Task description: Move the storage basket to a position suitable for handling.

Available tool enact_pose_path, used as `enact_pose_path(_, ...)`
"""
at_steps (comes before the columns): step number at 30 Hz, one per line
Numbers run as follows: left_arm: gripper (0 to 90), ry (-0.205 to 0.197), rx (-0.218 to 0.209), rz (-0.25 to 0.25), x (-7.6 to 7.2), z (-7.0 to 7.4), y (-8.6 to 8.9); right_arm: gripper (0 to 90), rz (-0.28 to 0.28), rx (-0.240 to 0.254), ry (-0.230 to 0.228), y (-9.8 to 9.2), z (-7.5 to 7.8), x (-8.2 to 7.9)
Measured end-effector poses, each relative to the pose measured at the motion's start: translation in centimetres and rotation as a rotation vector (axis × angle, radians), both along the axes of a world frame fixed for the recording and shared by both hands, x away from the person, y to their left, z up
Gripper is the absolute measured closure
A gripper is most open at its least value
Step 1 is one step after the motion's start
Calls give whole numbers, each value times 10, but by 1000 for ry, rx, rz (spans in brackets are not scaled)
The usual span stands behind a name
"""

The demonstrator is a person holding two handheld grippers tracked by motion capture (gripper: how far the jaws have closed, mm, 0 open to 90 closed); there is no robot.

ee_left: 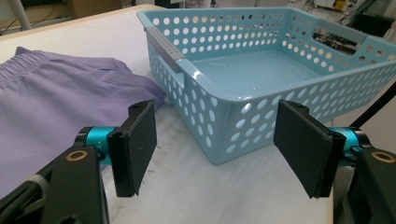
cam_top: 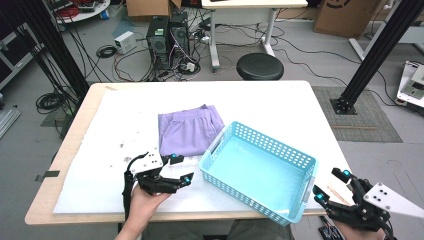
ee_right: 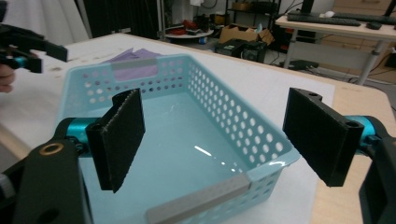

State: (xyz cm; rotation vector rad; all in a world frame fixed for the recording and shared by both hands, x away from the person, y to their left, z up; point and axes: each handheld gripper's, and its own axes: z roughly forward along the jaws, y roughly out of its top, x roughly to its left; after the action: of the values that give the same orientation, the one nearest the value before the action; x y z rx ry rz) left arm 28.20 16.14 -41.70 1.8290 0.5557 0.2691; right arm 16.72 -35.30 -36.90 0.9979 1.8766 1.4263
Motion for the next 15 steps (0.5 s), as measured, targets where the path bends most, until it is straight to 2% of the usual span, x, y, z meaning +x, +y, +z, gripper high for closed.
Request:
enact_pose_path(4,301,4,-22,-14,3,-2,-6,209,9,5,17,1,-6,-9)
enact_pose_path(7,301,-1,-6,-31,5,-4,-12,209,30,7,28,0,-12,-15)
enact_pose_path(10,301,14,5,-51,8,-8,-19,208,52,-2,33,0,-18,-21)
enact_pose_path(12,301,18,14,-64,10,-9,-23,208,69,-41,20,2,-24,-27)
enact_pose_path(15,301,13,18,-73,11,-10,-27,208,84,-44,24,3,-27,-28)
